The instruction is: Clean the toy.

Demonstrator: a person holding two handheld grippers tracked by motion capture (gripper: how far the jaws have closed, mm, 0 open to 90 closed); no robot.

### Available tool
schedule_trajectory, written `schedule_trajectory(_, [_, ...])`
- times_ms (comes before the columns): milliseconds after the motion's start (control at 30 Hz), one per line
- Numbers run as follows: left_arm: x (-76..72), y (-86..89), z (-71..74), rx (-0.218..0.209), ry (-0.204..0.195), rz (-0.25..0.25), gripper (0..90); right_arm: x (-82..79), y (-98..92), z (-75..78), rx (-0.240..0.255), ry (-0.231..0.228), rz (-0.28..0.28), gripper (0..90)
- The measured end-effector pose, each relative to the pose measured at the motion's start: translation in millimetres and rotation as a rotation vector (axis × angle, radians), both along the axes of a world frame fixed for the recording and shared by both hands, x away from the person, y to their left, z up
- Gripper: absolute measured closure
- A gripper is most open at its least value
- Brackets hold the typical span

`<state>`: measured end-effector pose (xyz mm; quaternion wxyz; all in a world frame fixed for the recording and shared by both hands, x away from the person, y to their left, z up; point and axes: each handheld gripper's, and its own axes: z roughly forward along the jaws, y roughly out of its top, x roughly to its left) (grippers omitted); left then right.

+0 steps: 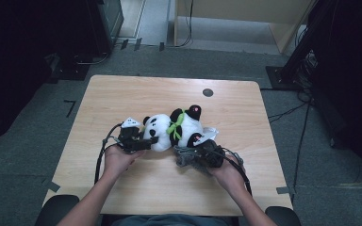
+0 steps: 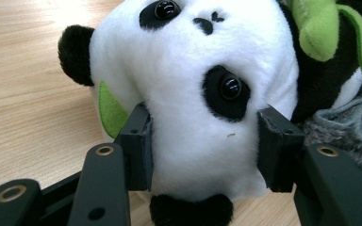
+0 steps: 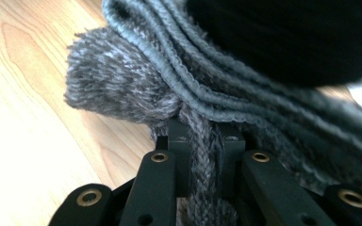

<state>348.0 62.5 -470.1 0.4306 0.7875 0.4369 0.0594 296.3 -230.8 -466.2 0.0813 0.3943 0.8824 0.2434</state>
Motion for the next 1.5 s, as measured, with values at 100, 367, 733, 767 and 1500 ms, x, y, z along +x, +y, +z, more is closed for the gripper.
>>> schedule_trajectory(100, [-0.1,0.0,0.0,0.0,-0.001,-0.001,47.6,0.4,-8.9,2.6,0.003,0.003,-0.017,81.4])
schedule_trajectory(367, [-0.4,-0.2,0.1,-0.002,-0.001,0.005,47.7,6.4,-32.8,10.9,0.026,-0.002,-0.079,81.3])
schedule_trajectory(733, [-0.5,-0.5,0.4,0.0,-0.003,0.005,47.6,14.5,-68.4,19.4,0.072,-0.031,-0.196,81.3])
schedule_trajectory(767, [-0.5,-0.5,0.4,0.0,-0.003,0.007,47.6,15.4,-72.4,20.9,0.076,-0.041,-0.212,81.3])
schedule_trajectory(1500, [2.6,5.9,4.6,0.017,-0.04,0.027,47.3,57.7,-128.6,27.5,0.193,-0.104,-0.42,80.8])
